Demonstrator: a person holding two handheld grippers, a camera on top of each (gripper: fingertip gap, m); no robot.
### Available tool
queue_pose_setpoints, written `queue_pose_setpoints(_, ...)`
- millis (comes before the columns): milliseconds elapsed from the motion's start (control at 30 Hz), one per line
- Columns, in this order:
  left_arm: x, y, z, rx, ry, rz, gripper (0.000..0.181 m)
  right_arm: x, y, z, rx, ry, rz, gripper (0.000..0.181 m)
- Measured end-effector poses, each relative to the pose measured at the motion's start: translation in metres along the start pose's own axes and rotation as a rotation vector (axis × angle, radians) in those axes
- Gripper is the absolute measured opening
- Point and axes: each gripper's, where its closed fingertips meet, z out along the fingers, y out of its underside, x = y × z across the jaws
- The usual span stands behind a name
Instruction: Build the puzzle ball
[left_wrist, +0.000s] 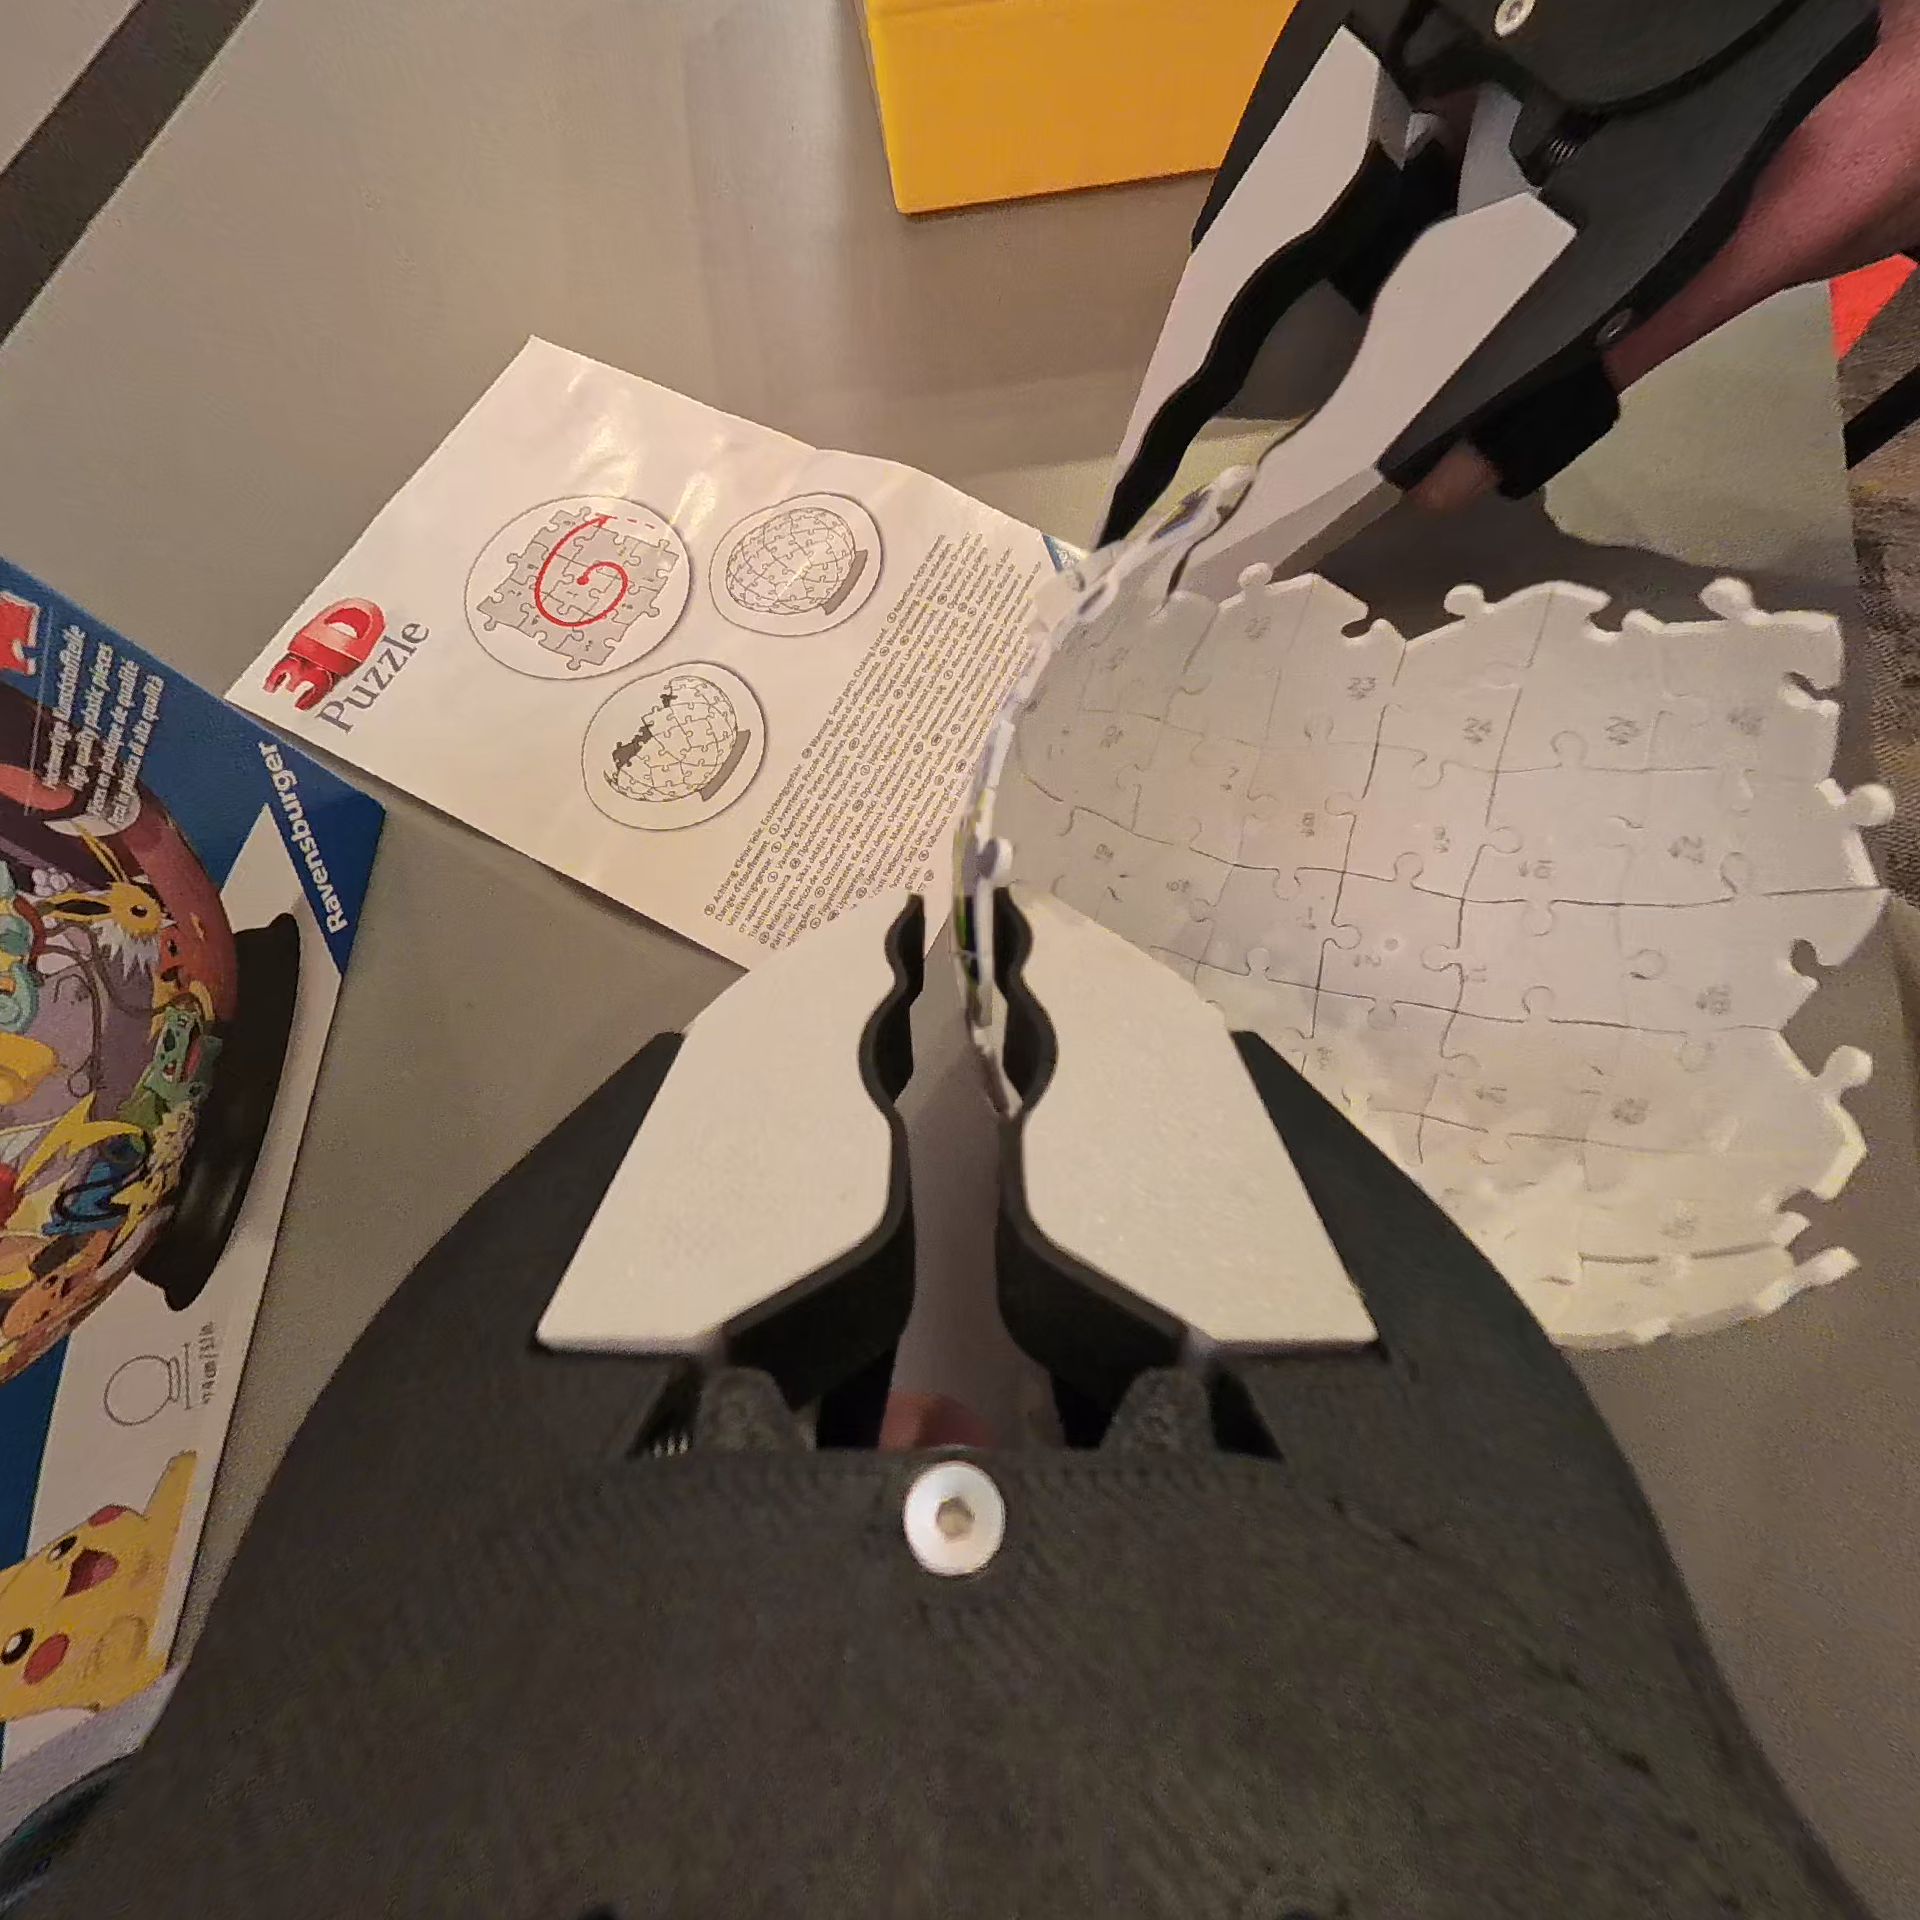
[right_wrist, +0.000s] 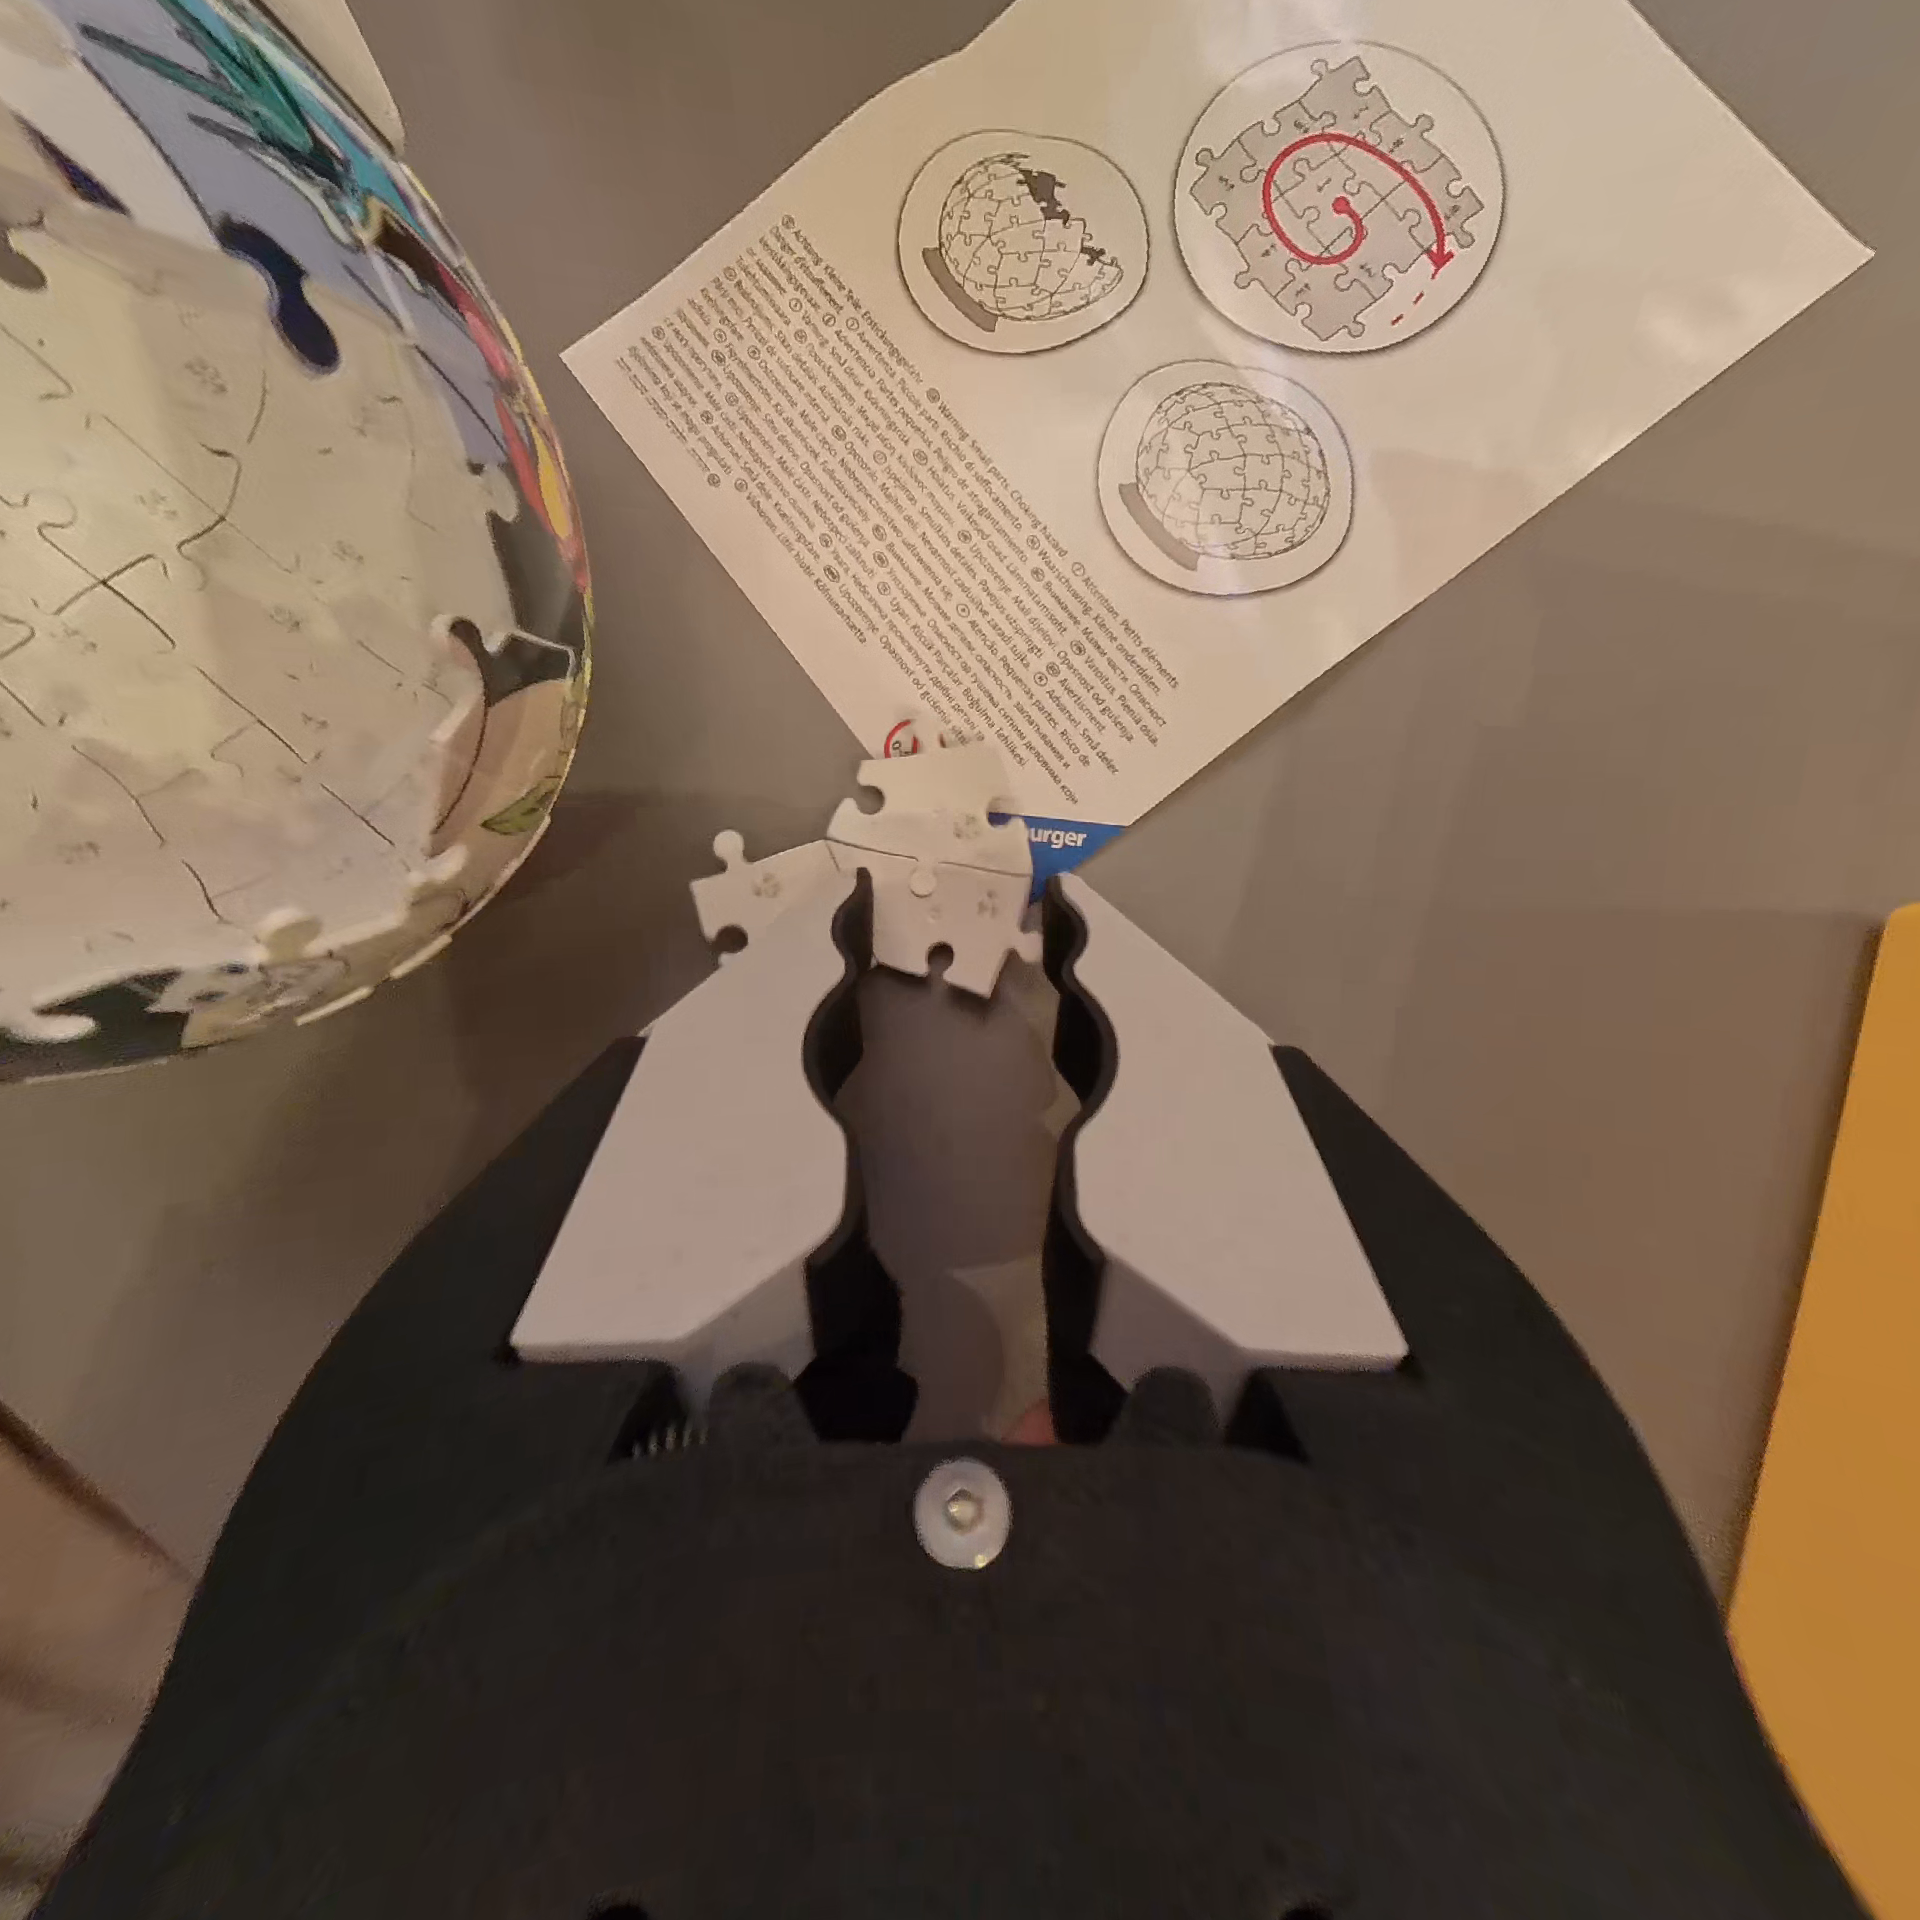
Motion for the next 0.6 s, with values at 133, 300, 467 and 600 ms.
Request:
queue_pose_setpoints(133,0.000,0.000,-0.003,0.016,-0.003,-0.012,0.015,0.003,-0.001,0.000,0.007,0.019,0.016,0.021)
queue_pose_setpoints(300,0.003,0.000,-0.007,0.044,0.006,-0.022,0.017,0.003,0.000,-0.002,0.027,0.020,0.042,0.016)
queue_pose_setpoints(467,0.006,-0.005,-0.012,0.074,-0.003,-0.016,0.018,-0.001,-0.001,-0.008,0.046,0.028,0.056,0.008)
queue_pose_setpoints(600,0.008,-0.009,-0.018,0.094,-0.015,-0.009,0.019,-0.005,-0.003,-0.014,0.077,0.012,0.092,0.005)
